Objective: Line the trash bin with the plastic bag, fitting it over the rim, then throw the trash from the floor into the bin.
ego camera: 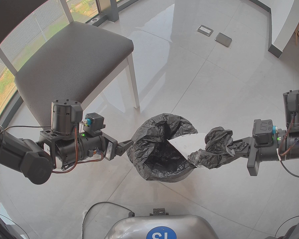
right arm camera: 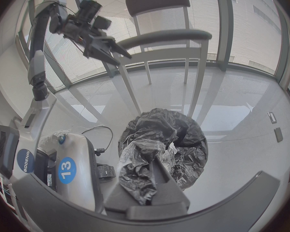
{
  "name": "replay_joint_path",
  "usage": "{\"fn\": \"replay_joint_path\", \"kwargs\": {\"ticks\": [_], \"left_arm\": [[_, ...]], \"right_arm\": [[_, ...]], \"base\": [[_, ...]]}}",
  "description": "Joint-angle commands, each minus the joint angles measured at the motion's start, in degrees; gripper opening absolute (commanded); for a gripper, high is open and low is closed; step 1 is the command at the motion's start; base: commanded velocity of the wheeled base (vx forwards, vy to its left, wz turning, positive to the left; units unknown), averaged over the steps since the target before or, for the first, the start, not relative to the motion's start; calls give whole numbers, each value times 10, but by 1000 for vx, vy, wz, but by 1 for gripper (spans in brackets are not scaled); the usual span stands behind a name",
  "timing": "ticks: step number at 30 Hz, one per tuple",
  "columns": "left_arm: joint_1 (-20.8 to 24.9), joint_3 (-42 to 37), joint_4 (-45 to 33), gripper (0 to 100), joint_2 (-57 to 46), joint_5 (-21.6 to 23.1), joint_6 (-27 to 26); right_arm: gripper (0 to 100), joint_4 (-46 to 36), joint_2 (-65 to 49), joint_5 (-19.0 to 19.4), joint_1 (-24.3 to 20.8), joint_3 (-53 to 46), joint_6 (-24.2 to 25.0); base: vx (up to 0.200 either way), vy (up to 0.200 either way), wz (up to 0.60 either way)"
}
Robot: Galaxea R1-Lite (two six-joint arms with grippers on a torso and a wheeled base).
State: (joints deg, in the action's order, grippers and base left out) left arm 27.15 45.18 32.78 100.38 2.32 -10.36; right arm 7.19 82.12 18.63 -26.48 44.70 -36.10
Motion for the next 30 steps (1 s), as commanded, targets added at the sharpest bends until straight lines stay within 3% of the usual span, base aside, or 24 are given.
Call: {"fn": "replay_joint_path", "kwargs": {"ticks": [1, 8, 19, 30], "left_arm": [[1, -1, 0, 100, 3, -6, 3], [-2, -12, -2, 100, -53, -5, -2], [-23, -40, -3, 100, -106, -5, -3], [-41, -59, 0, 100, -121, -1, -4]], "right_arm": [[0, 4, 57, 0, -8, 29, -1], [0, 33, 183, 9, -25, 105, 0], [0, 63, 357, 20, 4, 197, -6], [0, 61, 414, 20, 22, 266, -20]], "base": [[0, 0, 0], [0, 0, 0], [0, 0, 0], [0, 0, 0]]}}
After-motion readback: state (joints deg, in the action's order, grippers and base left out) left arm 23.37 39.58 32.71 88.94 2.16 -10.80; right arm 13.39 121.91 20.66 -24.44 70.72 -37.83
